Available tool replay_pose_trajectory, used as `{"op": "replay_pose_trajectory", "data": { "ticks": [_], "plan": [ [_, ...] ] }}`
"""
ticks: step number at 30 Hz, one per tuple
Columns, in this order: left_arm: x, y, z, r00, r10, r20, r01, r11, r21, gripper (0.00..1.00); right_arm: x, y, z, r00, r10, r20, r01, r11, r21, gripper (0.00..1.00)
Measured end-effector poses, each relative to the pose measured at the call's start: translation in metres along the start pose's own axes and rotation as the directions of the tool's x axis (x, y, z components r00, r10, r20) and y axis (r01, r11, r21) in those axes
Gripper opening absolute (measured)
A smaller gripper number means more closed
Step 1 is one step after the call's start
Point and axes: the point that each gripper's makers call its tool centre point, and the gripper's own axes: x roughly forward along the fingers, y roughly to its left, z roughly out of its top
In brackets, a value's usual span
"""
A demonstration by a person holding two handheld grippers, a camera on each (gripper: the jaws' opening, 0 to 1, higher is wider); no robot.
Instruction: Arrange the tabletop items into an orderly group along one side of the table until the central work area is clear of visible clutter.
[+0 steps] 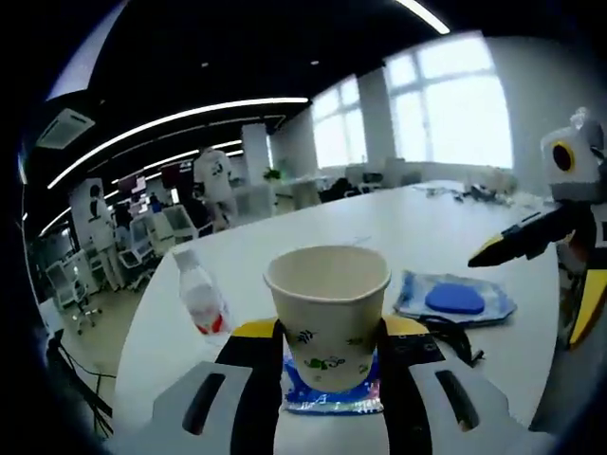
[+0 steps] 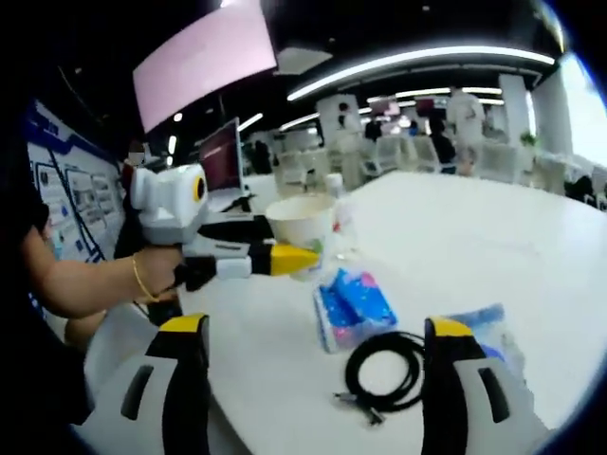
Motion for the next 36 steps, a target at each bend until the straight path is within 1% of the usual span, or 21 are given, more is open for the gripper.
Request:
{"op": "replay_pose_trajectory", "data": {
  "ticks": [3,7,11,13,18,22,24,27,32,36],
  "plan": [
    [0.007,0.007,0.002,1.0,0.005,0.004,-0.005,1.0,-0.003,0.37,0.0,-0.007,-0.003,1.0,-0.019,0.002,0.019,1.0,-0.017,0.96],
    [0.02,0.015,0.004,1.0,0.01,0.001,-0.01,1.0,-0.01,0.37,0.001,-0.015,-0.007,0.999,-0.041,-0.008,0.041,0.999,0.01,0.97],
    [0.031,0.02,0.006,1.0,0.008,0.011,-0.008,1.0,-0.02,0.37,0.001,-0.017,-0.009,0.999,-0.049,-0.007,0.049,0.999,0.02,1.0],
    [0.036,0.023,0.006,1.0,0.008,0.015,-0.008,1.0,-0.023,0.37,0.002,-0.018,-0.009,0.999,-0.051,0.0,0.051,0.998,0.021,1.0],
    [0.049,0.03,0.005,1.0,0.02,0.019,-0.02,0.999,-0.036,0.37,0.006,-0.021,-0.014,0.998,-0.053,-0.017,0.054,0.998,0.044,1.0],
    [0.058,0.038,0.001,0.999,0.037,0.017,-0.036,0.999,-0.036,0.37,0.009,-0.023,-0.017,0.998,-0.056,-0.02,0.057,0.997,0.056,1.0],
    [0.066,0.045,-0.002,0.998,0.068,0.013,-0.067,0.997,-0.045,0.37,0.011,-0.025,-0.018,0.998,-0.059,-0.019,0.06,0.996,0.062,1.0],
    [0.074,0.049,-0.006,0.996,0.083,0.015,-0.082,0.996,-0.042,0.37,0.014,-0.028,-0.023,0.998,-0.058,-0.028,0.06,0.995,0.075,0.98],
    [0.091,0.054,-0.01,0.995,0.094,0.026,-0.092,0.994,-0.065,0.37,0.018,-0.036,-0.03,0.997,-0.066,-0.045,0.07,0.994,0.081,0.96],
    [0.105,0.058,-0.019,0.994,0.105,0.015,-0.104,0.992,-0.065,0.37,0.021,-0.041,-0.035,0.995,-0.066,-0.07,0.072,0.993,0.094,0.94]
  ]
}}
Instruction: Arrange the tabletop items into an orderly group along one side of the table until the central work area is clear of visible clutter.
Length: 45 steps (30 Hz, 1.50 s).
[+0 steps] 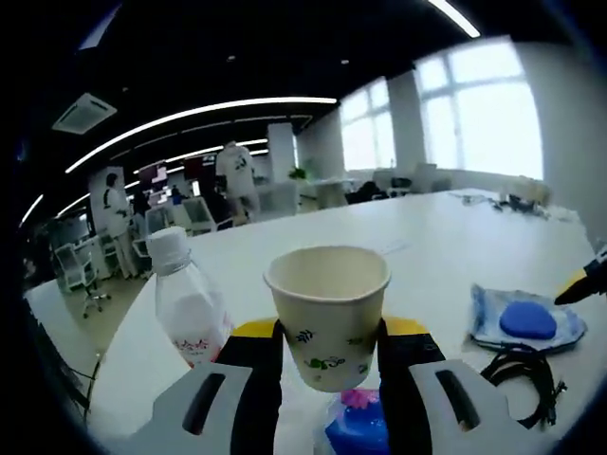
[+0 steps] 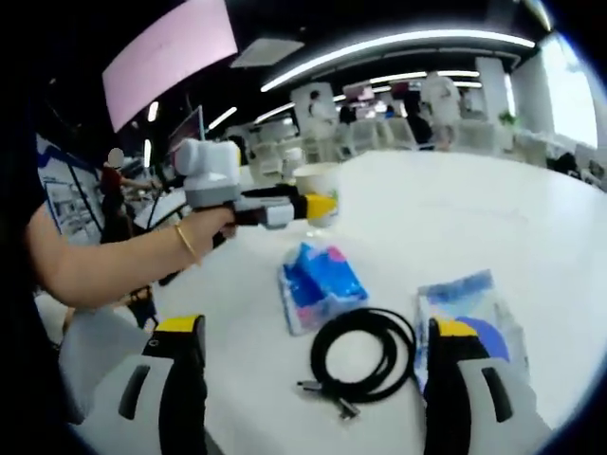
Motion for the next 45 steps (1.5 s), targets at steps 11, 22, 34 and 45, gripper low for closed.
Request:
{"op": "replay_pose_trajectory", "data": {
  "ticks": [11,22,34,45],
  "plan": [
    [0.027,0.012,-0.02,1.0,0.004,-0.015,-0.004,0.999,-0.041,0.37,0.001,-0.02,-0.01,0.997,-0.071,-0.034,0.07,0.997,-0.041,0.93],
    [0.045,0.014,-0.035,0.999,0.018,-0.033,-0.018,0.999,-0.026,0.37,-0.001,-0.026,-0.022,0.993,-0.091,-0.073,0.086,0.995,-0.058,0.92],
    [0.05,0.024,-0.057,0.996,0.03,-0.082,-0.037,0.995,-0.088,0.36,-0.005,-0.034,-0.023,0.992,-0.106,-0.072,0.106,0.994,-0.007,0.9],
    [0.052,0.023,-0.059,0.996,0.044,-0.072,-0.049,0.996,-0.072,0.38,-0.007,-0.028,-0.022,0.994,-0.086,-0.065,0.087,0.996,0.012,0.9]
  ]
}}
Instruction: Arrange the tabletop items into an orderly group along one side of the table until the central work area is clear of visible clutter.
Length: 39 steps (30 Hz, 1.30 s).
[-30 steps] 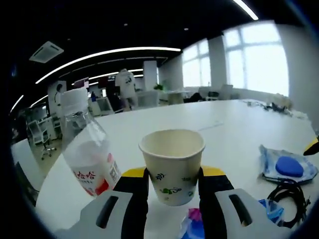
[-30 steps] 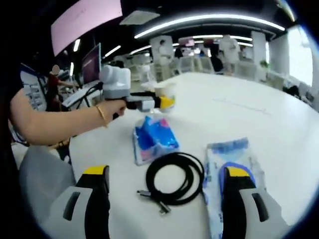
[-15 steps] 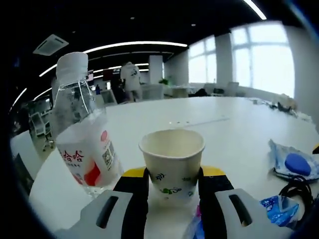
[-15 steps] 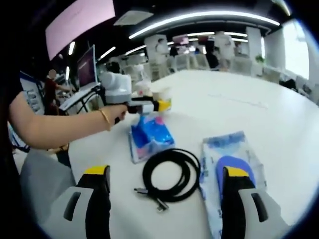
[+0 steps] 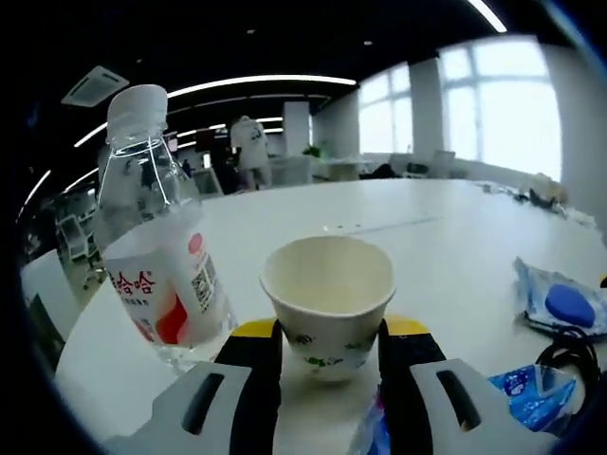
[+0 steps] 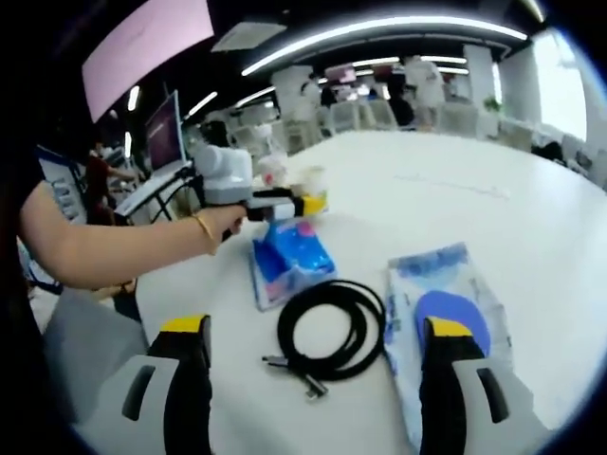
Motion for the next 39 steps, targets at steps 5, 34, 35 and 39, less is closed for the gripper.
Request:
{"op": "replay_pose_trajectory", "data": {
  "ticks": [5,34,35,39],
  "plan": [
    [-0.002,0.001,0.001,1.0,0.011,0.005,-0.011,1.0,-0.011,0.41,-0.002,-0.001,0.0,1.0,-0.003,0.004,0.003,1.0,0.004,0.9],
    [-0.051,-0.029,0.006,0.998,-0.065,-0.009,0.065,0.998,-0.001,0.69,-0.026,-0.02,0.008,0.992,-0.108,0.057,0.104,0.992,0.069,0.99],
    [-0.053,-0.03,0.007,0.997,-0.073,-0.01,0.073,0.997,0.007,0.71,-0.029,-0.022,0.008,0.991,-0.117,0.06,0.113,0.991,0.078,0.99],
    [-0.063,-0.042,0.016,0.993,-0.117,0.009,0.117,0.992,0.049,0.72,-0.035,-0.03,0.002,0.989,-0.148,0.031,0.144,0.985,0.092,0.99]
  ]
}}
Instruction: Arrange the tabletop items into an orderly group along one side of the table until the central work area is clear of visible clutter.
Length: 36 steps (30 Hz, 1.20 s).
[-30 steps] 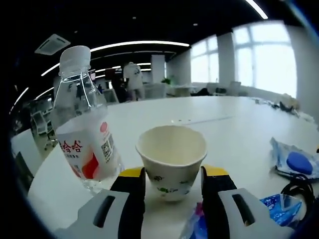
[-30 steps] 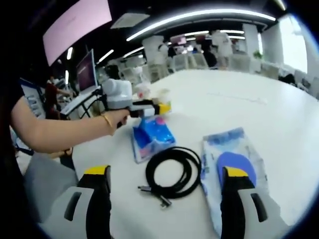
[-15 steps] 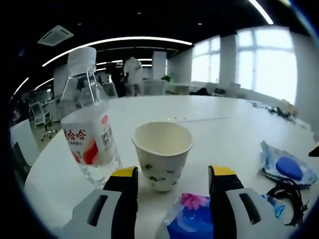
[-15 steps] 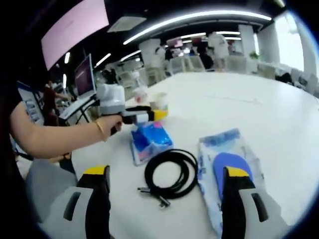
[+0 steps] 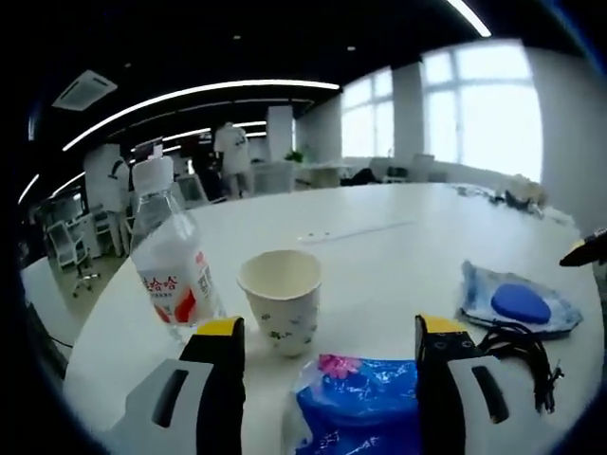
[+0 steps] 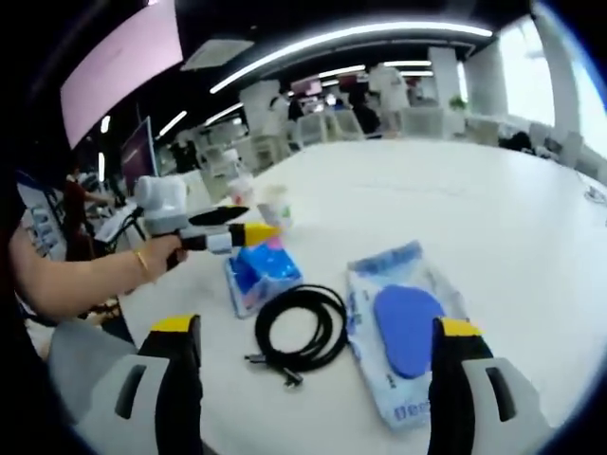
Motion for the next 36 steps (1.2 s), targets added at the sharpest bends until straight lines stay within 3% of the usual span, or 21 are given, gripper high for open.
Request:
{"op": "replay_pose_trajectory", "data": {
  "ticks": [2,7,11,19,21,28,36],
  "plan": [
    [-0.004,-0.006,0.005,1.0,-0.007,0.007,0.006,0.999,0.046,0.73,-0.003,-0.004,-0.003,1.0,-0.02,-0.016,0.02,1.0,0.012,0.99],
    [-0.012,-0.016,0.016,0.999,-0.013,0.036,0.012,1.0,0.028,0.76,-0.011,-0.009,-0.004,0.999,-0.037,-0.006,0.037,0.998,0.045,0.99],
    [-0.014,-0.03,0.023,0.998,-0.041,0.054,0.036,0.996,0.083,0.78,-0.014,-0.021,-0.01,0.996,-0.081,-0.027,0.082,0.996,0.046,0.99],
    [-0.008,-0.051,0.028,0.993,-0.101,0.057,0.092,0.986,0.142,0.82,-0.02,-0.034,-0.02,0.992,-0.122,-0.036,0.126,0.983,0.13,0.99],
    [-0.007,-0.062,0.029,0.99,-0.131,0.052,0.122,0.981,0.148,0.81,-0.021,-0.039,-0.023,0.99,-0.132,-0.041,0.137,0.972,0.19,0.99],
    [0.0,-0.09,0.026,0.977,-0.212,0.023,0.205,0.964,0.168,0.77,-0.027,-0.058,-0.032,0.976,-0.209,-0.054,0.216,0.944,0.25,0.98],
    [0.013,-0.106,0.027,0.968,-0.249,0.0,0.245,0.95,0.195,0.72,-0.028,-0.074,-0.048,0.957,-0.277,-0.092,0.291,0.91,0.295,0.95]
  ]
}}
